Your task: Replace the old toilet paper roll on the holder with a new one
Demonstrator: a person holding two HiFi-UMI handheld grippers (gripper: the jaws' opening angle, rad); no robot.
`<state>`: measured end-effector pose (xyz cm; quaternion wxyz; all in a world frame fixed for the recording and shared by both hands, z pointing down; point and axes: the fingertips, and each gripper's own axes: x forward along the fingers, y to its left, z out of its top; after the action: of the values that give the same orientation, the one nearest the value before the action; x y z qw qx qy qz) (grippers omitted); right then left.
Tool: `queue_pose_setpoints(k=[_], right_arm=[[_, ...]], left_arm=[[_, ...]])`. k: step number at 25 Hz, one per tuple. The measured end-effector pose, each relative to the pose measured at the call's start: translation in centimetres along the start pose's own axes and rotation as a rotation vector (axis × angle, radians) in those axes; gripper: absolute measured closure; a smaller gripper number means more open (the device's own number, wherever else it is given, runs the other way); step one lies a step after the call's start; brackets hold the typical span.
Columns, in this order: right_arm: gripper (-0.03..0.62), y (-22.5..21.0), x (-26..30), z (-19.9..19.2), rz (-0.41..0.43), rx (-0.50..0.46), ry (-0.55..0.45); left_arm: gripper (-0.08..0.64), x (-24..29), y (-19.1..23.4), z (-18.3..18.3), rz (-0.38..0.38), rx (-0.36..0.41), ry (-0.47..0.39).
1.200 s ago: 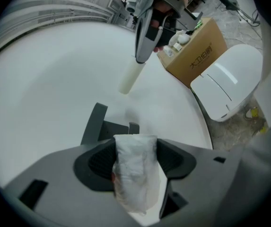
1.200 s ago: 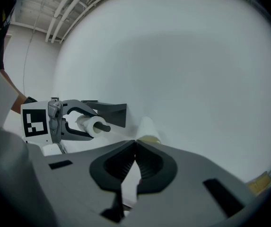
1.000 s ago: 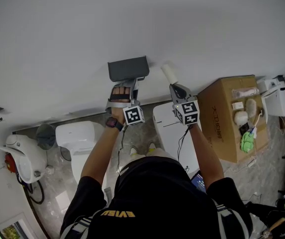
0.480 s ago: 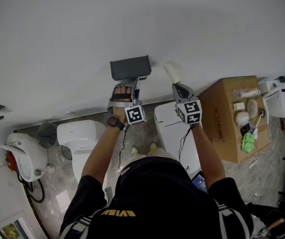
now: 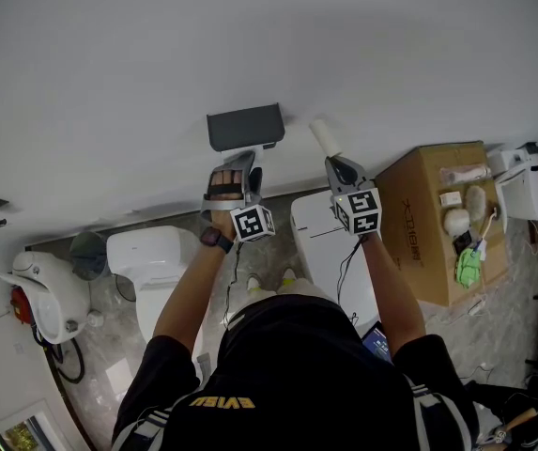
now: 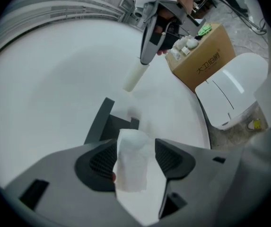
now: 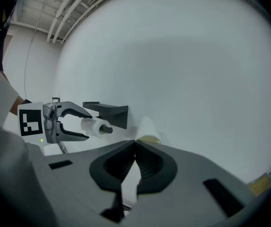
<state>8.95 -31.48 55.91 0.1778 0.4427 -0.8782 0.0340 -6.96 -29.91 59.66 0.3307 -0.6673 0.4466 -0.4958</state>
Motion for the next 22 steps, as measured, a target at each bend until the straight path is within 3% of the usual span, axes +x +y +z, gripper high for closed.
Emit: queue_pose_setpoints(k=[4, 10, 16, 22], right_arm=[[0.594, 0.1, 0.0, 0.1, -0.003, 0.005, -0.005], [0.594, 0.5, -1.0, 1.5, -0.006, 0.013, -0.039], [0.594, 0.9, -3.1, 3.8, -0.023, 0.026, -0.09], [0.592, 1.4, -6.5, 6.2, -0.038, 0.051, -0.129]], left_arm=[[0.305, -1.6, 1.0, -0.6, 0.031, -0.079, 0.001], [0.318, -5.0, 3.8, -0.4, 0.056, -0.458, -0.071], [0.321, -8.0, 6.3, -0.5, 0.091, -0.654, -0.123], [0.321, -11.6, 8.1, -2.7, 0.091, -0.911, -0.171]])
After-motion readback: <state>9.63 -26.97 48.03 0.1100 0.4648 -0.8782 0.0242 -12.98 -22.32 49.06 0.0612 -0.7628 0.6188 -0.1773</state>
